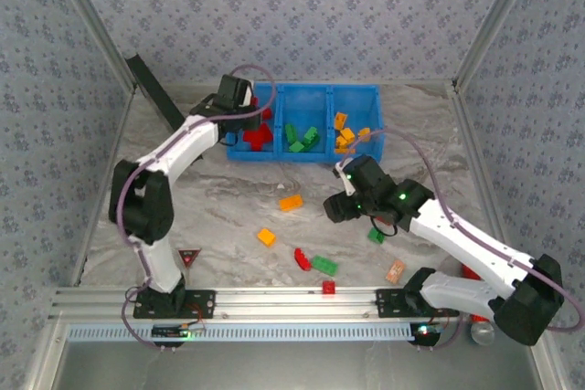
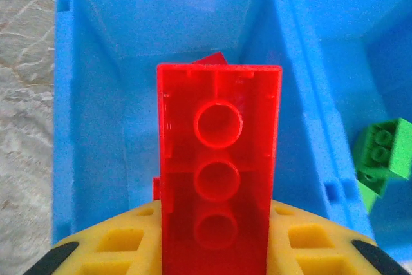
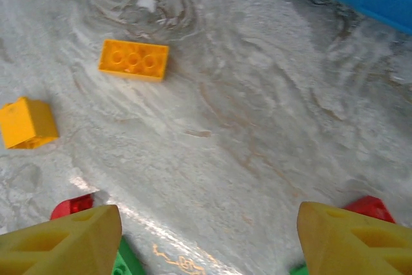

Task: Sort the legos into containers by color
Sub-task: Place the lego in the container.

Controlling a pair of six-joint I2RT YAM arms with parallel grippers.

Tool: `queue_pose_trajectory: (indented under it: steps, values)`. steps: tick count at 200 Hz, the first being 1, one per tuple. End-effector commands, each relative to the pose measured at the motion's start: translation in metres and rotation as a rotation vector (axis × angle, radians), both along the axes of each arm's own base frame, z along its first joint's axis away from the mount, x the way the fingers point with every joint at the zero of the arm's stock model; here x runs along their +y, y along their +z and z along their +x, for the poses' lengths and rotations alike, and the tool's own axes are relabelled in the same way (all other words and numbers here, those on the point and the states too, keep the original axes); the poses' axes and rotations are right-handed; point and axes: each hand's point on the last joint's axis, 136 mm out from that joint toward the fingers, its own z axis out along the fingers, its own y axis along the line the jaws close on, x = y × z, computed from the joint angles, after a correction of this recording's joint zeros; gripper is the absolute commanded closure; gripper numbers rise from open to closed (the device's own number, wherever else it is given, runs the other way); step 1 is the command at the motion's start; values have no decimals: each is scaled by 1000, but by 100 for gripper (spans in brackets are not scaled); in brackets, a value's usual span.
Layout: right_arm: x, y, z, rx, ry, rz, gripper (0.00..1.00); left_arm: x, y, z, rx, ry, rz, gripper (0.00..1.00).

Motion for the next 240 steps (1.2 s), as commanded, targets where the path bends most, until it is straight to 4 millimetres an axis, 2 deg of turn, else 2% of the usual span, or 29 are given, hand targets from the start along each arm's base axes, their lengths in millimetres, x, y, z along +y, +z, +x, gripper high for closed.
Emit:
queue_pose_trajectory:
  steps: [1,29,84,117,131,177,204,240]
  values:
    - [20,-3,-6,7,34,39,25,-7,-11,16,41,-34,-12,78]
    - [39,-11,-15,29,96,32,24,-8,-36,32,96,-21,-17,78]
    - [93,-4,-22,66,195,90,22,-12,-74,46,169,-26,6,76]
    - [119,6,-20,76,247,133,21,-11,-85,47,191,-34,30,68]
    - [126,3,-18,78,264,128,21,-10,-85,46,193,-35,30,62]
    - [145,-17,-20,115,324,89,21,-12,-71,45,159,-42,16,47]
    - [155,-26,-23,110,377,68,20,-11,-49,46,118,-47,5,44]
    - [171,-41,-31,105,481,40,18,-10,-7,45,41,-56,-24,42]
